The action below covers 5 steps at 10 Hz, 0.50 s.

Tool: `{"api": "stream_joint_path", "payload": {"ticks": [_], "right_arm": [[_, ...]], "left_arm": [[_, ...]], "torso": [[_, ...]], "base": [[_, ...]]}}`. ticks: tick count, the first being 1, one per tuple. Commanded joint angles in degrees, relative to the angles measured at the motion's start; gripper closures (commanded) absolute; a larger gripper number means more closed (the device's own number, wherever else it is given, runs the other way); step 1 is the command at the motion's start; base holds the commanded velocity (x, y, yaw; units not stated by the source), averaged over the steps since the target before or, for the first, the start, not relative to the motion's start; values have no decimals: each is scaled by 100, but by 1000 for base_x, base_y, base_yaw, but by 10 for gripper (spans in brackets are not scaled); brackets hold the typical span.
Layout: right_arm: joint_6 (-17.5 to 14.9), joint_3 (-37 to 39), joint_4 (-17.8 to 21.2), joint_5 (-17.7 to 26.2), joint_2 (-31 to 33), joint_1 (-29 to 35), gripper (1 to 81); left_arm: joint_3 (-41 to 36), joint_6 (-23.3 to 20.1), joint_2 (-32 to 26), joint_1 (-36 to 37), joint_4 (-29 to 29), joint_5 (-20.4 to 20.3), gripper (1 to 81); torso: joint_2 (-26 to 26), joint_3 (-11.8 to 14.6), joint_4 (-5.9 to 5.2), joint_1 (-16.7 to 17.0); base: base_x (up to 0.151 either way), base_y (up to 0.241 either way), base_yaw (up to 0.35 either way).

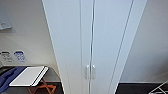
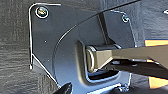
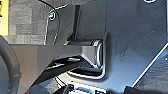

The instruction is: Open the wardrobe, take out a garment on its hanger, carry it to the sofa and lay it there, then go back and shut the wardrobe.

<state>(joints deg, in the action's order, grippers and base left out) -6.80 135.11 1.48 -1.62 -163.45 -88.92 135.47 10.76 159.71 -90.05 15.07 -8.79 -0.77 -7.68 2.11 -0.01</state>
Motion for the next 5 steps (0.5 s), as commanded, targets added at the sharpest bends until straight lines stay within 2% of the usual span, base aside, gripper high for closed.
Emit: {"api": "stream_joint_path", "payload": {"ticks": [1, 2, 5], "right_arm": [[-14, -38, -16, 355, 38, 185, 10], [-14, -29, -24, 355, 38, 194, 10], [-5, -29, -33, 364, 38, 195, 10]], "left_arm": [[-47, -13, -61, 132, 75, 299, 10], [-47, -21, -61, 132, 75, 290, 10], [-47, -22, -61, 132, 75, 290, 10]], "torso": [[0, 0, 0, 0], [0, 0, 0, 0], [-6, 2, 0, 1]], "base": [[0, 0, 0], [0, 0, 0], [71, 0, 0]]}}
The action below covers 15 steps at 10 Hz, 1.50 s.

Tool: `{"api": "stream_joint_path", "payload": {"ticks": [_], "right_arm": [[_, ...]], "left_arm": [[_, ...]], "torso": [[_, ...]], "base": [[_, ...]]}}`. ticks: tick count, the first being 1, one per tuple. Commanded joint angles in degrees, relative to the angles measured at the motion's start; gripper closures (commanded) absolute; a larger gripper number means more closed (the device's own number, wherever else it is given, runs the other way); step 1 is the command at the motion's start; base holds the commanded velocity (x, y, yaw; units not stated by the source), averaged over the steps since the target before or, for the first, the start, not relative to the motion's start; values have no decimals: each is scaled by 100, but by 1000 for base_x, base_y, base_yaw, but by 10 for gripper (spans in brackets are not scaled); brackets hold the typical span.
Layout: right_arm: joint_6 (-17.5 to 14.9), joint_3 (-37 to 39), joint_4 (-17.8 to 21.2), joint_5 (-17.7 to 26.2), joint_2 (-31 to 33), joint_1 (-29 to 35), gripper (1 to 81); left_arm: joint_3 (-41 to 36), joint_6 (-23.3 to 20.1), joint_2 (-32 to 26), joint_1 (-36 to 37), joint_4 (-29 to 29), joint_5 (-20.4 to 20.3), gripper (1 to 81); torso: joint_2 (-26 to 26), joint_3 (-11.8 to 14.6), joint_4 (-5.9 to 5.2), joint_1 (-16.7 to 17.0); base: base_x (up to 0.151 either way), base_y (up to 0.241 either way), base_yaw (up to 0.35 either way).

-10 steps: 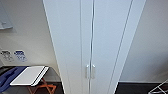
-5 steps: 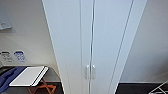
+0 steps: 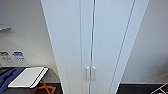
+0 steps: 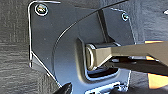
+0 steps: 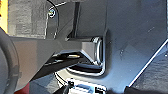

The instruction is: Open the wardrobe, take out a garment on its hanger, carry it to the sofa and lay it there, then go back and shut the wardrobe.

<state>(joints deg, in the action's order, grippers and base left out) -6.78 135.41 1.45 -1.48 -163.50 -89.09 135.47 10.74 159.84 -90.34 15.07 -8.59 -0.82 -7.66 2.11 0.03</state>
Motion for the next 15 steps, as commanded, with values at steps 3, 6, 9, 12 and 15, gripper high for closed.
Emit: {"api": "stream_joint_path", "payload": {"ticks": [3, 6, 9, 12, 15], "right_arm": [[-17, -69, -40, 349, 43, 220, 10], [-8, -499, -4, 411, 307, 404, 10], [27, -2310, -22, 367, 1493, 835, 10], [62, -3775, 21, 402, 2774, 1449, 10], [124, -4846, 22, 429, 3750, 2187, 10]], "left_arm": [[-47, -11, -75, 161, 75, 279, 10], [-267, -11, -259, 188, 75, 271, 10], [-1750, 24, -1365, 530, 66, 271, 10], [-2883, 25, -2270, 898, 5, 271, 10], [-3849, 42, -3148, 1399, 5, 288, 10]], "torso": [[2, -2, 0, -6], [5, -2, 0, -8], [5, -2, 0, -8], [5, -2, 0, -8], [5, -2, 0, -8]], "base": [[47, 0, 0], [0, 0, 0], [0, 0, 0], [0, 0, 0], [0, 0, 0]]}}
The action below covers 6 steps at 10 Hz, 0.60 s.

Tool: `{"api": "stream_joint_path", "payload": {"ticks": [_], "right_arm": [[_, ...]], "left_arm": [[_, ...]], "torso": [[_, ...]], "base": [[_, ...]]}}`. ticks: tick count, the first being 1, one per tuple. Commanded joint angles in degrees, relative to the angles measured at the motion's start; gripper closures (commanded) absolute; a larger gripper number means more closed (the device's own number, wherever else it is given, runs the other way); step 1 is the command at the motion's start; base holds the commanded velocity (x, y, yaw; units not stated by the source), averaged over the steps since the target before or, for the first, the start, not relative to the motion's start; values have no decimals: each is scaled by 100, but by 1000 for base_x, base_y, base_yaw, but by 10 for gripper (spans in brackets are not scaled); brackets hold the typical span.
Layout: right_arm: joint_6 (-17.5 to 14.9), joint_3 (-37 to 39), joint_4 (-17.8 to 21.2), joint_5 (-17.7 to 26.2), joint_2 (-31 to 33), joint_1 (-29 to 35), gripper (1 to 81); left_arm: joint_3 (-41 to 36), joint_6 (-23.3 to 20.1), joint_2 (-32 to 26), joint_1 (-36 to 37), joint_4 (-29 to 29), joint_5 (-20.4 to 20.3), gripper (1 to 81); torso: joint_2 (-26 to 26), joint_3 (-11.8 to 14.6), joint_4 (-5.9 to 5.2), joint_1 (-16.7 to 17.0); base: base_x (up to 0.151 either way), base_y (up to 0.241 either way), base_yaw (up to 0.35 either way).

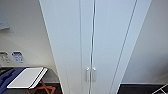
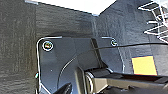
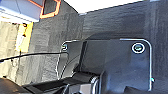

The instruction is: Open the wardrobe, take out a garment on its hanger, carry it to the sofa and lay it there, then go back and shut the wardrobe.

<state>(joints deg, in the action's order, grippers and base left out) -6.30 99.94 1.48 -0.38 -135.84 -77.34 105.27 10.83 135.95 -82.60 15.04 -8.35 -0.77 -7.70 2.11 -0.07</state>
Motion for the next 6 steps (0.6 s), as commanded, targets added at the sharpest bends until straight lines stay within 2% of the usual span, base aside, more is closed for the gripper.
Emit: {"api": "stream_joint_path", "payload": {"ticks": [1, 6], "right_arm": [[77, -1758, -7, 319, 1214, 1302, 10], [77, -3271, -68, 301, 1917, 2699, 10]], "left_arm": [[-1270, 34, -1138, 897, 51, 264, 10], [-3126, -10, -2528, 2479, 614, 334, 10]], "torso": [[0, 0, 0, 0], [2, -7, 0, -2]], "base": [[0, 0, 0], [0, 0, 0]]}}
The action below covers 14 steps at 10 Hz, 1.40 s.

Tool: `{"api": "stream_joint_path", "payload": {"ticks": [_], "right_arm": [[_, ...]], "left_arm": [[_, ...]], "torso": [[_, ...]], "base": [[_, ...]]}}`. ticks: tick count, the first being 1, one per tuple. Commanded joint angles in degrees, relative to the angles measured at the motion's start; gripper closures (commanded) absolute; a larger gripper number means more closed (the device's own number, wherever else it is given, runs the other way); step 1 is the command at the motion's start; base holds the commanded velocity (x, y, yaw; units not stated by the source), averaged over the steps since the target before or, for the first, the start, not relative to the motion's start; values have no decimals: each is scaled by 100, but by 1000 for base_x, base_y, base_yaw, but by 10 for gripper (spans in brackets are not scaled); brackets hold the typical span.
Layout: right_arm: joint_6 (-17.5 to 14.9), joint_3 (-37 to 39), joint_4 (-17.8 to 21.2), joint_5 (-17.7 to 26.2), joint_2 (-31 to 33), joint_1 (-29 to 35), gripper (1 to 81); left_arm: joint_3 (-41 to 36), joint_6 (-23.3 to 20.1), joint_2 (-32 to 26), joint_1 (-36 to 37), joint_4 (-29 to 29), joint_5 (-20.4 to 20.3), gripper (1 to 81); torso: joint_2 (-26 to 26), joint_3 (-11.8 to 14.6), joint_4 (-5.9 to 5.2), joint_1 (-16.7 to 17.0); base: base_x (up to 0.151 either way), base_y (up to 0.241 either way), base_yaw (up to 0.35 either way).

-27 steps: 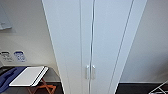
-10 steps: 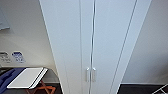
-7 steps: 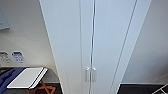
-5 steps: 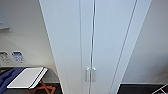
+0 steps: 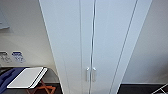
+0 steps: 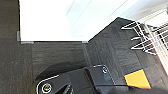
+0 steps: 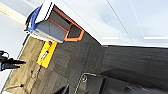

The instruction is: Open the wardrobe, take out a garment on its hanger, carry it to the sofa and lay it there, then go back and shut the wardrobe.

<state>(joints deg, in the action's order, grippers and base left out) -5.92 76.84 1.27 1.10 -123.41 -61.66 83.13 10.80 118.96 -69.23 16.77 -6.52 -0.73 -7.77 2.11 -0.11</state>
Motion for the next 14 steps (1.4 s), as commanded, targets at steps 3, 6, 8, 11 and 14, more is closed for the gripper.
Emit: {"api": "stream_joint_path", "payload": {"ticks": [3, 6, 8, 11, 14], "right_arm": [[187, -1233, 189, 312, 815, 2177, 10], [520, -1173, 172, 382, 754, 3031, 10], [776, -1058, 154, 751, 587, 3549, 10], [1137, -707, 154, 778, 34, 4077, 10], [1208, -6, 198, 918, -809, 4279, 10]], "left_arm": [[-1211, 27, -908, 2688, 327, 773, 10], [-1193, 45, -498, 4228, -103, 2062, 10], [-1001, 54, 39, 4861, -227, 2462, 10], [-544, 54, 796, 5221, -543, 2480, 10], [-35, 194, 1410, 5336, -579, 2472, 10]], "torso": [[0, -2, 0, 0], [6, -6, 0, -7], [11, -11, 0, -7], [15, -17, 0, -13], [19, -22, 0, -20]], "base": [[0, 0, 0], [0, 0, 0], [0, 0, 0], [0, 0, 0], [0, 0, 0]]}}
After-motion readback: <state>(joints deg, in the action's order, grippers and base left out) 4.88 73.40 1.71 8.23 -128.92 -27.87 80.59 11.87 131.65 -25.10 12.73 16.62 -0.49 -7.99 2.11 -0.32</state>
